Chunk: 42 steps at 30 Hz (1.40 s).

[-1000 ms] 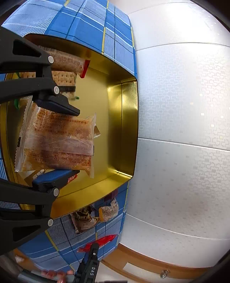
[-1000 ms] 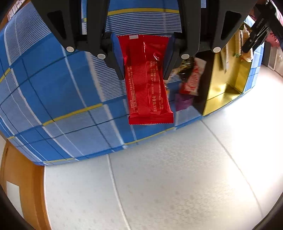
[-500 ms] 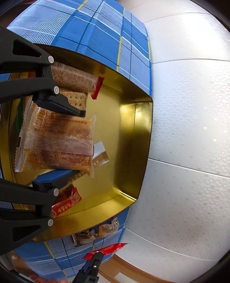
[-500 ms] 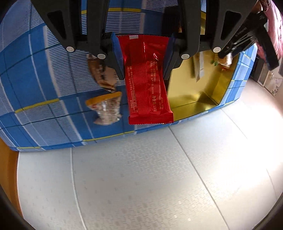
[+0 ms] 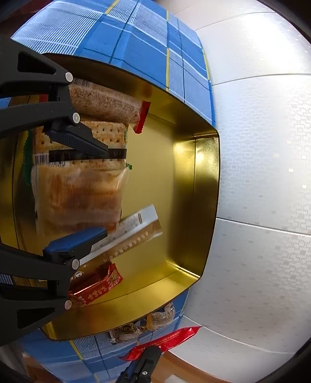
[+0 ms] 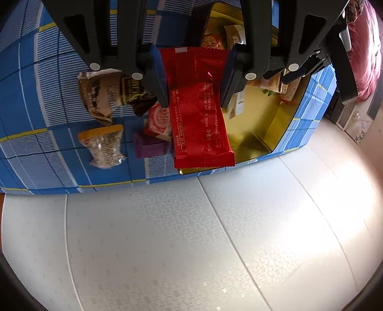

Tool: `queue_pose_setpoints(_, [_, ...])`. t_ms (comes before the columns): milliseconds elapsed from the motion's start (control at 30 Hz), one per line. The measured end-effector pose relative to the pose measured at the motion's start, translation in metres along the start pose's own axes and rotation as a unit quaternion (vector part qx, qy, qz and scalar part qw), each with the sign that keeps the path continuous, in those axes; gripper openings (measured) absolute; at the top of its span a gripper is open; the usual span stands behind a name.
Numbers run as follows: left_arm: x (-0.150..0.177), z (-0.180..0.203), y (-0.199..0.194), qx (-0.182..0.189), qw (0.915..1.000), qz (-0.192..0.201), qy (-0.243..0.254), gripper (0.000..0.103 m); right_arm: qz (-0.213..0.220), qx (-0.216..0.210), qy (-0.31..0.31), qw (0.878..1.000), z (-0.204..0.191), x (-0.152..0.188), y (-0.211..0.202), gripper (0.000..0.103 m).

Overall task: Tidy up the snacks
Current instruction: 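Carry the red pack into the tray and open the right gripper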

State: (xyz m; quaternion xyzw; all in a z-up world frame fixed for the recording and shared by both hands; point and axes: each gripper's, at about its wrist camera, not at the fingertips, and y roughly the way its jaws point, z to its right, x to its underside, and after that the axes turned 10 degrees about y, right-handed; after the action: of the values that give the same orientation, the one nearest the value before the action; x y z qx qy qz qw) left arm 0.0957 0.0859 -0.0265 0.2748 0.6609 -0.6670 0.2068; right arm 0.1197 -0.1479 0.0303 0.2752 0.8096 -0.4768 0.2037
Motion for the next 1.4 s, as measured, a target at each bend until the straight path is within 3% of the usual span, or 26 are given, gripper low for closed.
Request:
queue_pose_setpoints(533, [0.006,-0.013,-0.021,-0.019,0.9997,0.015,-0.001,0.063,-0.035,-0.013,-0.031,0.999,-0.037,0.016,0.038,0.042])
queue_pose_setpoints(733, [0.011,-0.018,-0.031,-0.019,0.9996,0.021,-0.003,0.063,-0.045,0.002,-0.044,0.998,-0.051,0.018,0.060,0.042])
queue_pose_setpoints(1267, [0.014,-0.024,-0.037,-0.013,0.9998,0.015,-0.007,0.063,-0.057,0.094,-0.077,0.991,-0.054,-0.006,0.112,0.043])
queue_pose_setpoints(1400, [0.015,-0.021,-0.037,-0.013,0.9998,0.014,-0.004,0.063,-0.069,0.087,-0.077,0.991,-0.054,-0.010,0.116,0.042])
